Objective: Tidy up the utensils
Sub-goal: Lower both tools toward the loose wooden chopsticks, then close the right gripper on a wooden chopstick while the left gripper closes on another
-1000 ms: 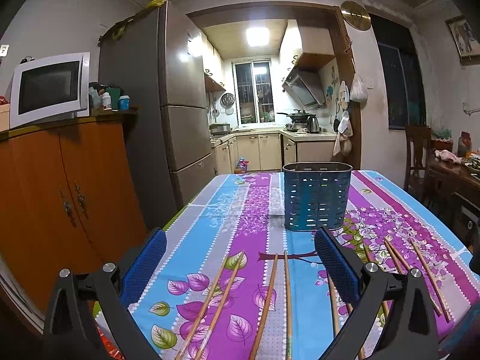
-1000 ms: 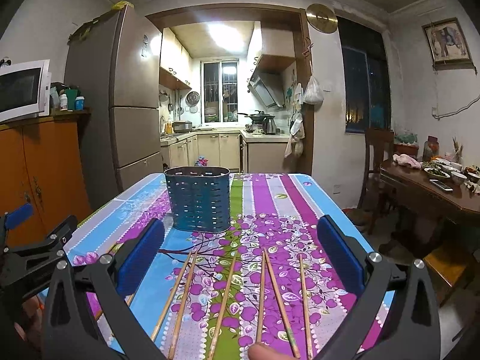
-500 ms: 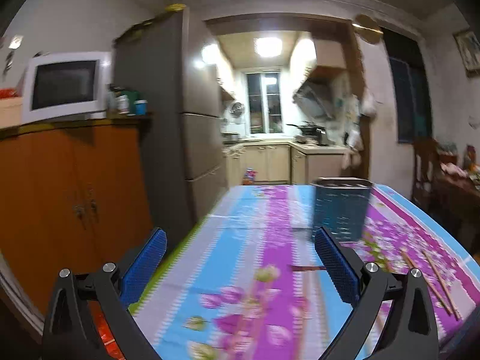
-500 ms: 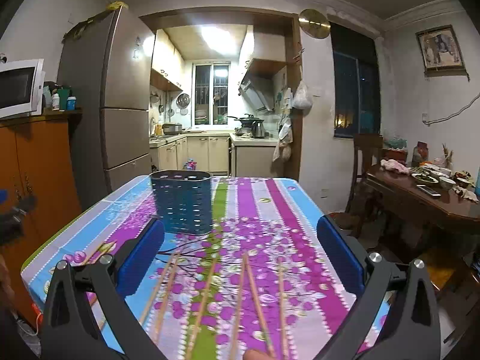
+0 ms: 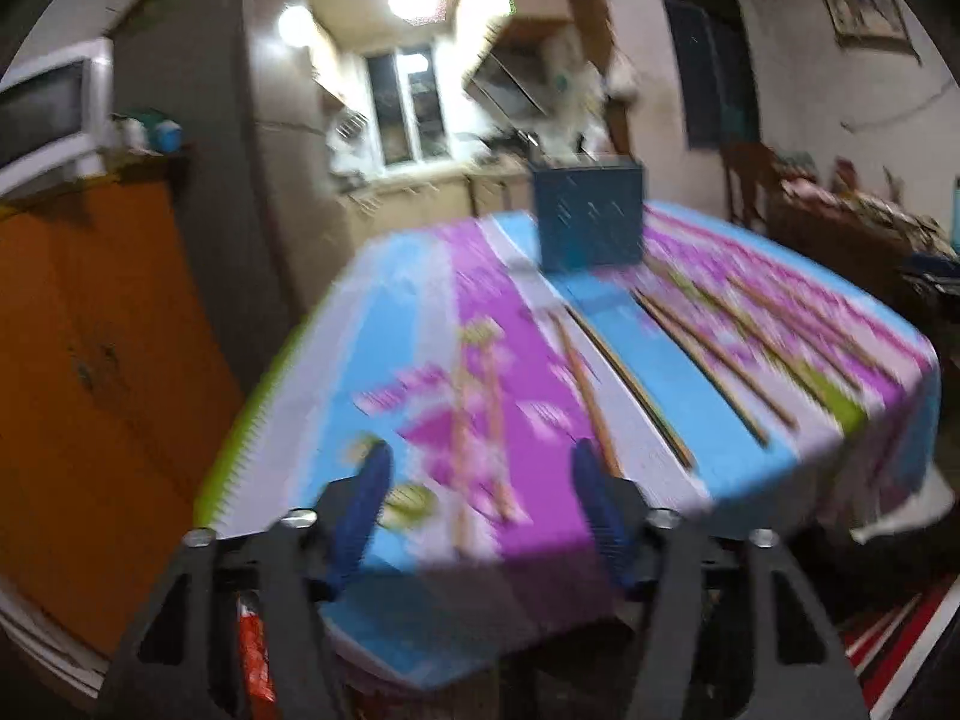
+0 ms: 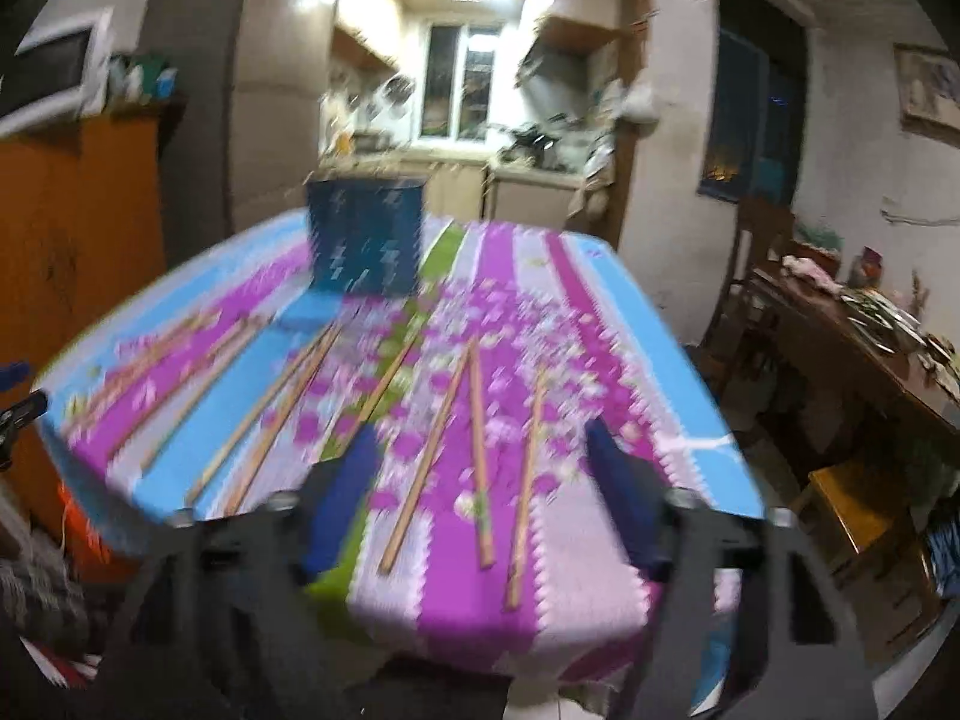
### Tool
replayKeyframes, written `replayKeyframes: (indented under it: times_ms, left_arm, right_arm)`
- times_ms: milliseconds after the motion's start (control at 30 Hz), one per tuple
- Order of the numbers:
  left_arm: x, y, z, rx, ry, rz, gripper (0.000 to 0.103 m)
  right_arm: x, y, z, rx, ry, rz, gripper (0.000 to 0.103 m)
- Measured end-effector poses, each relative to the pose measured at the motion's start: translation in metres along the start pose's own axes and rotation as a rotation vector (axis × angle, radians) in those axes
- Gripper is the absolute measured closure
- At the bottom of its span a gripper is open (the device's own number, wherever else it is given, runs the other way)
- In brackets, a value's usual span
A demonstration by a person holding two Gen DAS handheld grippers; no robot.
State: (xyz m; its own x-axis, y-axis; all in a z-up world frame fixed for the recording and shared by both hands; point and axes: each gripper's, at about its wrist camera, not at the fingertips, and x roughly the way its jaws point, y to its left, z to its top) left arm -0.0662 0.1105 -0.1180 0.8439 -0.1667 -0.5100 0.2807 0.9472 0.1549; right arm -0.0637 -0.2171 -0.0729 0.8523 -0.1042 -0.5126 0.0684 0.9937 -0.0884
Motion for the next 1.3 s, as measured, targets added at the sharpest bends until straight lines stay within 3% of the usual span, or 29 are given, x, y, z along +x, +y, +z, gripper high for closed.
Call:
replayKeyframes:
  times_ms: [33, 200, 267, 667, 1000, 1100, 1300]
  left_arm:
    - [0.007, -0.002, -0.004, 0.007, 0.013, -0.003, 0.053]
    - [0.030, -0.010, -0.013, 0.022, 0.058, -0.036, 0.074]
    - [0.037, -0.008, -0.016, 0.017, 0.068, -0.048, 0.078]
    - [0.052, -0.006, -0.017, 0.013, 0.073, -0.037, 0.078]
    - [0.049, -0.013, -0.020, 0.027, 0.050, -0.007, 0.078]
    - [0.049, -0.016, -0.020, 0.036, 0.045, 0.005, 0.078]
    - [0.050, -0.013, -0.018, 0.010, 0.053, -0.012, 0.078]
  right_arm:
    - [0.003, 0.004, -0.004, -0.008, 0.019, 0.013, 0.058]
    - [0.008, 0.021, -0.020, -0.046, 0.066, 0.048, 0.068]
    - [0.011, 0.025, -0.023, -0.056, 0.080, 0.057, 0.072]
    - [0.015, 0.041, -0.030, -0.090, 0.104, 0.105, 0.086]
    - [0.015, 0.018, -0.042, -0.050, 0.081, -0.027, 0.087]
    - [0.022, 0.011, -0.049, -0.097, 0.103, -0.074, 0.087]
    - [0.037, 0.005, -0.050, -0.130, 0.112, -0.063, 0.088]
